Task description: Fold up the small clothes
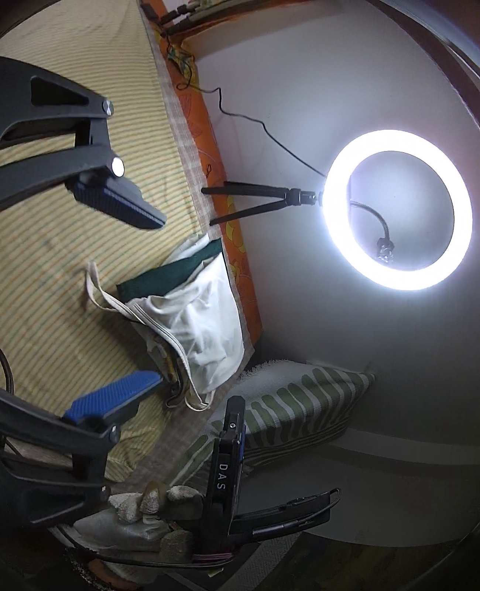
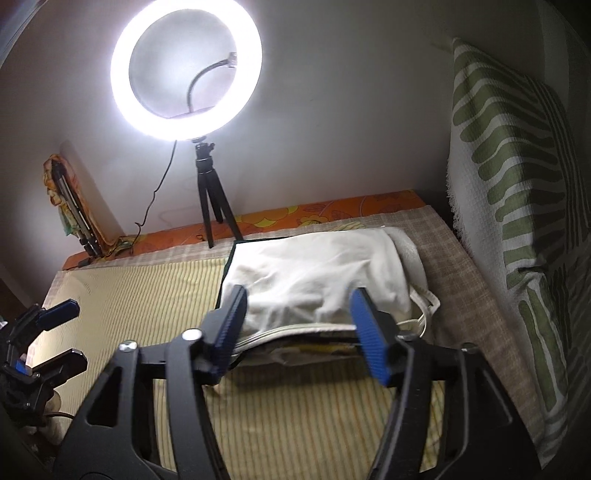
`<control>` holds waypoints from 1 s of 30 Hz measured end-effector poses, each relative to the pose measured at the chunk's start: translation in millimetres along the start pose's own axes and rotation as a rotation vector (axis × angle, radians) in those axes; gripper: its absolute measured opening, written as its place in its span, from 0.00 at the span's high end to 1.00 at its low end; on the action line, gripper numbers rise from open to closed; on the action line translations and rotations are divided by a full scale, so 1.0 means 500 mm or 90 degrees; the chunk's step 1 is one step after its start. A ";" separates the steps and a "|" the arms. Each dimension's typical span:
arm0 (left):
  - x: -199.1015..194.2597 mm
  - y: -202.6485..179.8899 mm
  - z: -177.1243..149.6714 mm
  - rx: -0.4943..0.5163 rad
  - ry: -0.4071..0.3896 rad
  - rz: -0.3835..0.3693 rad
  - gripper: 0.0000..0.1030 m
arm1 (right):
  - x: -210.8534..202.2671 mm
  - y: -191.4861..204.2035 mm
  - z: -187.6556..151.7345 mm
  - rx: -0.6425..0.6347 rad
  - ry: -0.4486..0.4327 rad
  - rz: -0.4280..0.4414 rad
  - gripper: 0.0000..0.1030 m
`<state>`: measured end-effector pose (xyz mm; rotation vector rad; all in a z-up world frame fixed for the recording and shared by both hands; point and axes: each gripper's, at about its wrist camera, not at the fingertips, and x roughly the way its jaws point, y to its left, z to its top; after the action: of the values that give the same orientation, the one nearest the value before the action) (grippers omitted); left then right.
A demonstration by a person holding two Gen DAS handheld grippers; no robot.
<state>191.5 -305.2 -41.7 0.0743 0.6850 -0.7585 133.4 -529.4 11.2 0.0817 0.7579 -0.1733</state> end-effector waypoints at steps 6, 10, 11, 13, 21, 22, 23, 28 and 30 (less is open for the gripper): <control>-0.058 0.010 -0.043 -0.003 -0.007 0.031 0.00 | -0.025 0.054 -0.054 -0.012 -0.021 -0.012 0.10; -0.083 0.018 -0.076 0.001 0.002 0.064 0.00 | -0.039 0.086 -0.085 -0.023 -0.050 -0.033 0.01; -0.088 0.021 -0.085 0.002 0.007 0.068 0.00 | -0.039 0.092 -0.091 -0.021 -0.052 -0.031 0.00; -0.096 0.028 -0.101 0.001 0.015 0.073 0.00 | -0.039 0.103 -0.106 -0.011 -0.055 -0.041 0.00; -0.117 0.064 -0.168 -0.017 0.048 0.108 0.00 | -0.030 0.134 -0.162 0.026 -0.080 -0.103 0.00; -0.118 0.068 -0.175 -0.016 0.050 0.118 0.00 | -0.027 0.136 -0.168 0.034 -0.085 -0.104 0.00; -0.119 0.070 -0.182 -0.014 0.048 0.125 0.00 | -0.024 0.137 -0.176 0.042 -0.090 -0.107 0.00; -0.123 0.087 -0.203 -0.025 0.048 0.128 0.00 | -0.001 0.140 -0.198 0.055 -0.077 -0.102 0.00; -0.120 0.089 -0.208 -0.016 0.052 0.138 0.00 | 0.003 0.143 -0.202 0.056 -0.076 -0.092 0.00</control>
<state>132.6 -204.6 -95.2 0.1550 0.7512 -0.5411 79.4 -445.6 -62.0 0.0996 0.6370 -0.3468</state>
